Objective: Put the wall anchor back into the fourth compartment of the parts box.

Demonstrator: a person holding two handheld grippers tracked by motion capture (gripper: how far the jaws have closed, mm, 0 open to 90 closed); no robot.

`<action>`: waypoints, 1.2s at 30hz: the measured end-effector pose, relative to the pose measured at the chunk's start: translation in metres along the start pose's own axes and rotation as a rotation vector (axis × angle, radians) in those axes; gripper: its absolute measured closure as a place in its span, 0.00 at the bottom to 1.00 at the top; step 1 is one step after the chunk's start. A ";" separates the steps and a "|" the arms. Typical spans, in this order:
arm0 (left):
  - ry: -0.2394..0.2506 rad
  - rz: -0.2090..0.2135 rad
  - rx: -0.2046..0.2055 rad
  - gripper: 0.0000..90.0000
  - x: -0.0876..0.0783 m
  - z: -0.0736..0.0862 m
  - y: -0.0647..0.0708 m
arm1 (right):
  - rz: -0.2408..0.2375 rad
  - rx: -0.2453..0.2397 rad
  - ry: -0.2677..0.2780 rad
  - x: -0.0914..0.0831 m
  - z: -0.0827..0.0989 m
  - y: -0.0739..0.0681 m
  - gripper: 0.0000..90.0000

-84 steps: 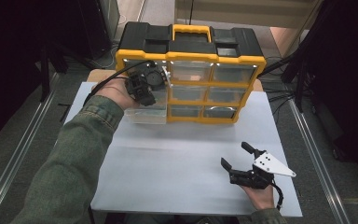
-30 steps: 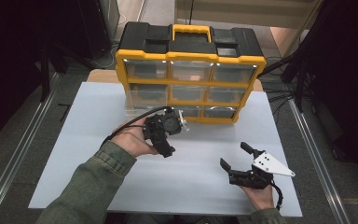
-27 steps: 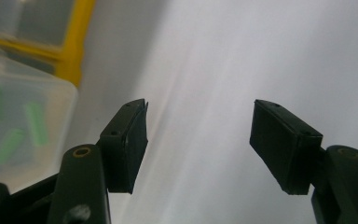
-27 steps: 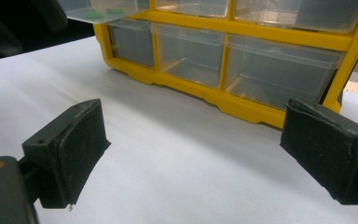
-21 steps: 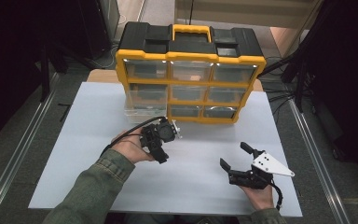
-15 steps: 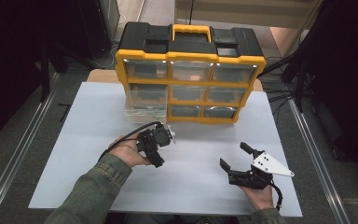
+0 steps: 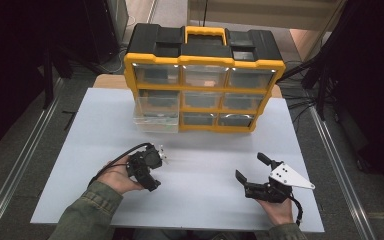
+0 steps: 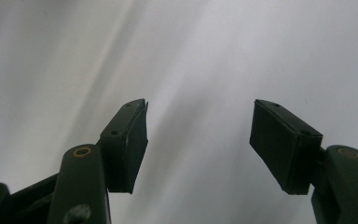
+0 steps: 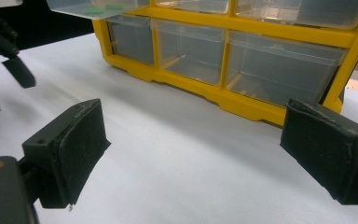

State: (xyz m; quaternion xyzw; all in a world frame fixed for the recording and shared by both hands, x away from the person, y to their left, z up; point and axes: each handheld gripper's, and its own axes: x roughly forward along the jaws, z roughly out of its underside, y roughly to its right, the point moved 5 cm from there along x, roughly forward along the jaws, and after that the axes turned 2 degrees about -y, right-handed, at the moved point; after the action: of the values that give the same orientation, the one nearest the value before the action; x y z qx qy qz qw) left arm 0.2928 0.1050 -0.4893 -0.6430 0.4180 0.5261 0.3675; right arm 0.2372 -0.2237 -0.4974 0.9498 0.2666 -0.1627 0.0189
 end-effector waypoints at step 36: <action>0.622 -0.225 -0.063 0.40 -0.030 0.083 0.000 | -0.011 0.074 0.019 -0.001 0.001 0.004 0.08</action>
State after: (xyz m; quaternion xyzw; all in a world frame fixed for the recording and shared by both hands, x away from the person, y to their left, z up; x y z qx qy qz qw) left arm 0.2589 0.1847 -0.4746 -0.8260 0.4201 0.2734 0.2578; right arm 0.2378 -0.2277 -0.4985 0.9499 0.2658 -0.1635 -0.0194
